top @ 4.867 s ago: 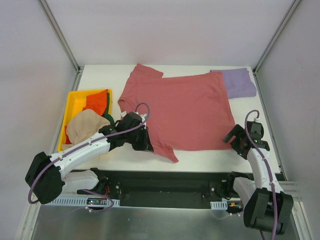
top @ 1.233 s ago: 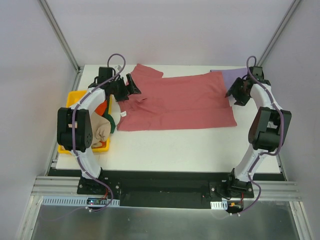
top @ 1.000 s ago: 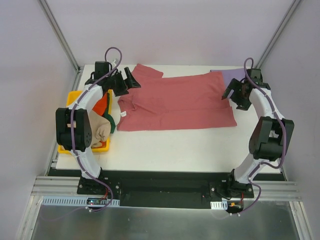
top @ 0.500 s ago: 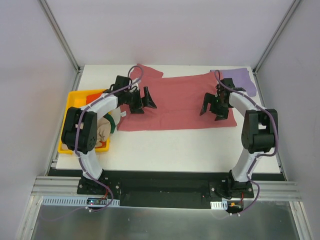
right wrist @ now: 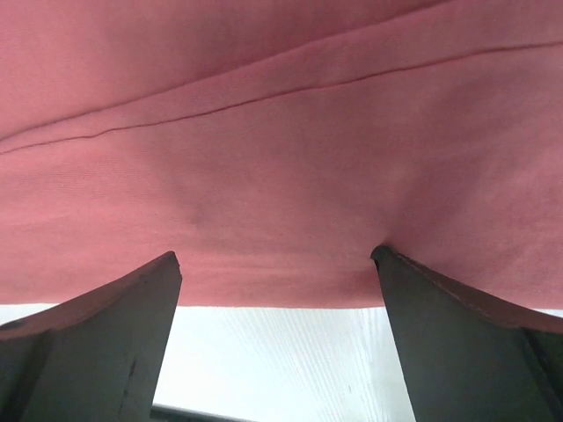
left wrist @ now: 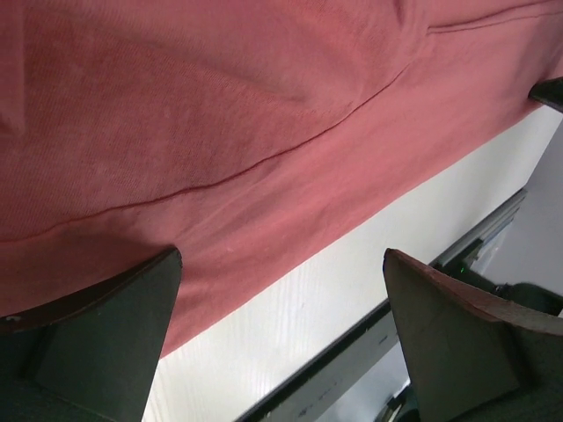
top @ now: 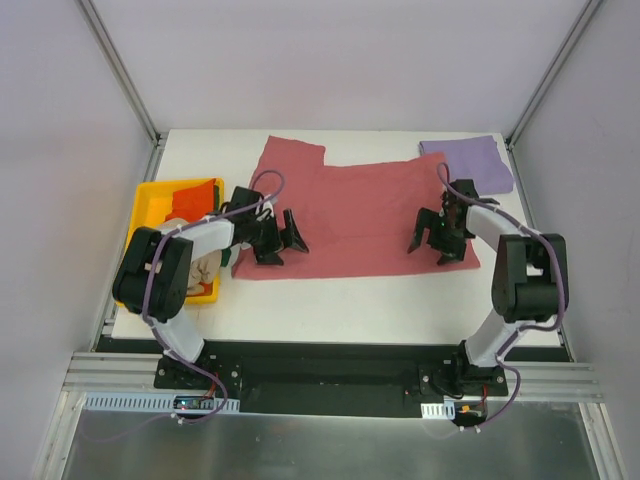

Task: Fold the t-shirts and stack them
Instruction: Fold the flattened tshirt in 1/3 of the way

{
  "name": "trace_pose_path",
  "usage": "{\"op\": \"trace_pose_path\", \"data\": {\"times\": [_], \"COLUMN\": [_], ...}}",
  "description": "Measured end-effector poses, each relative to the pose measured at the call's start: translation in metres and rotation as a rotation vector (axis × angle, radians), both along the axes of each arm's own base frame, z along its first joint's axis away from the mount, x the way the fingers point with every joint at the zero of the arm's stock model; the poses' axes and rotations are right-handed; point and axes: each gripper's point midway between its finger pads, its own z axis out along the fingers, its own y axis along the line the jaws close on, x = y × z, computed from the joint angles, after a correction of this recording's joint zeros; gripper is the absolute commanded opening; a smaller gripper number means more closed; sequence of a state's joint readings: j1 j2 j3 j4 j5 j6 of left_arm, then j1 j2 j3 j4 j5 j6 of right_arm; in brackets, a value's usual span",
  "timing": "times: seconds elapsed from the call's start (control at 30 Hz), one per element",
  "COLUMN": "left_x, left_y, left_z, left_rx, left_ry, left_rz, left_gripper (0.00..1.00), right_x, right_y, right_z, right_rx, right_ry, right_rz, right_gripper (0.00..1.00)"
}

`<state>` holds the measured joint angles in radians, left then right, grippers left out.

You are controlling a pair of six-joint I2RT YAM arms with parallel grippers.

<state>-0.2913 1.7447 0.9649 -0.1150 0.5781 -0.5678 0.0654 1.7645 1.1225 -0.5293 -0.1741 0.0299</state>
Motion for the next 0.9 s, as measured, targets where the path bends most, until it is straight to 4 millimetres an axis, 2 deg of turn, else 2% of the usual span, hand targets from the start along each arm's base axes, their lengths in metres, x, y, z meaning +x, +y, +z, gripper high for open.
{"op": "trace_pose_path", "data": {"times": [0.17, 0.3, 0.43, 0.5, 0.57, 0.67, 0.77, 0.8, 0.9], "left_x": [-0.063, -0.108, -0.146, -0.154, -0.15, -0.138, -0.12, -0.116, -0.109], "left_y": [0.002, -0.001, 0.005, 0.014, 0.02, 0.024, 0.029, 0.031, 0.04], "left_z": [-0.003, -0.004, 0.002, 0.009, 0.021, 0.044, 0.063, 0.064, 0.057], "left_rx": [0.03, 0.036, 0.044, 0.063, 0.078, 0.097, 0.124, 0.138, 0.185], "left_ry": [0.018, 0.028, 0.021, 0.001, -0.049, -0.125, -0.203, -0.214, -0.203], "left_rz": [-0.031, -0.06, -0.075, -0.055, -0.026, 0.012, 0.063, 0.079, 0.117], "left_gripper": [0.99, 0.99, 0.99, 0.99, 0.99, 0.99, 0.99, 0.99, 0.99], "right_x": [-0.062, -0.104, -0.14, -0.15, -0.148, -0.133, -0.107, -0.099, -0.081], "right_y": [-0.014, -0.018, -0.022, -0.025, -0.025, -0.007, 0.032, 0.049, 0.1], "right_z": [-0.002, -0.003, -0.004, 0.001, 0.012, 0.038, 0.074, 0.085, 0.102], "right_rx": [0.005, 0.004, -0.013, -0.032, -0.05, -0.053, -0.019, -0.008, 0.023], "right_ry": [0.059, 0.075, 0.072, 0.067, 0.018, -0.094, -0.254, -0.304, -0.386], "right_rz": [-0.087, -0.15, -0.189, -0.198, -0.184, -0.084, 0.087, 0.154, 0.32], "right_gripper": [0.96, 0.96, 0.96, 0.96, 0.96, 0.96, 0.96, 0.96, 0.96]}}
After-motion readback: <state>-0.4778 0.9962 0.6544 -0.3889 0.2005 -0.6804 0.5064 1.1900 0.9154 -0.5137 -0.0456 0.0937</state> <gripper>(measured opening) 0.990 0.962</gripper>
